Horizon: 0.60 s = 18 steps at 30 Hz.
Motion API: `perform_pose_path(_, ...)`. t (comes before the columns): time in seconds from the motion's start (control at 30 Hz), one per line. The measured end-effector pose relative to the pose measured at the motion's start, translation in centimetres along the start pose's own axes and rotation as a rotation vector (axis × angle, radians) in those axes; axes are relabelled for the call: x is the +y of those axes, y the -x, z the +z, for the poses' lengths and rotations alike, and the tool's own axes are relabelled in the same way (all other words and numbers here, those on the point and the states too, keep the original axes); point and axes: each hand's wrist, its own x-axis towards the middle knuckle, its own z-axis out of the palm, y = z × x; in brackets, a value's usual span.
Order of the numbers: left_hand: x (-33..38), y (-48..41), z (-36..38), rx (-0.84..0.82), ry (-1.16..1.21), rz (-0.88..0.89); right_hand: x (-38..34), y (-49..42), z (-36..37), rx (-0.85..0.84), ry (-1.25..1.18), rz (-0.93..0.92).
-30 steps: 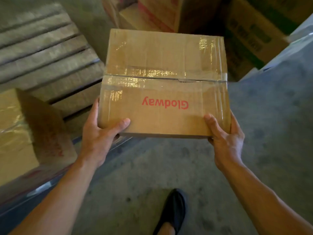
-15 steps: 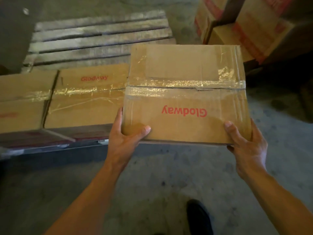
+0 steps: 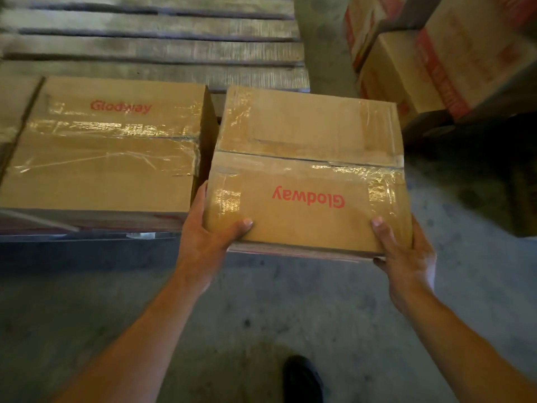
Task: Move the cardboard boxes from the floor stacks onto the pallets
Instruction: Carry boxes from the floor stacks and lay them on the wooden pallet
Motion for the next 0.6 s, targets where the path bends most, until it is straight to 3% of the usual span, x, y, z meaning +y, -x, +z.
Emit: perform_pose_path(0.6, -2.0, -6.4, 2.1, 0.15, 0.047, -0.039, 0.9, -8.5, 4.7, -0.087, 0.049, -0.018)
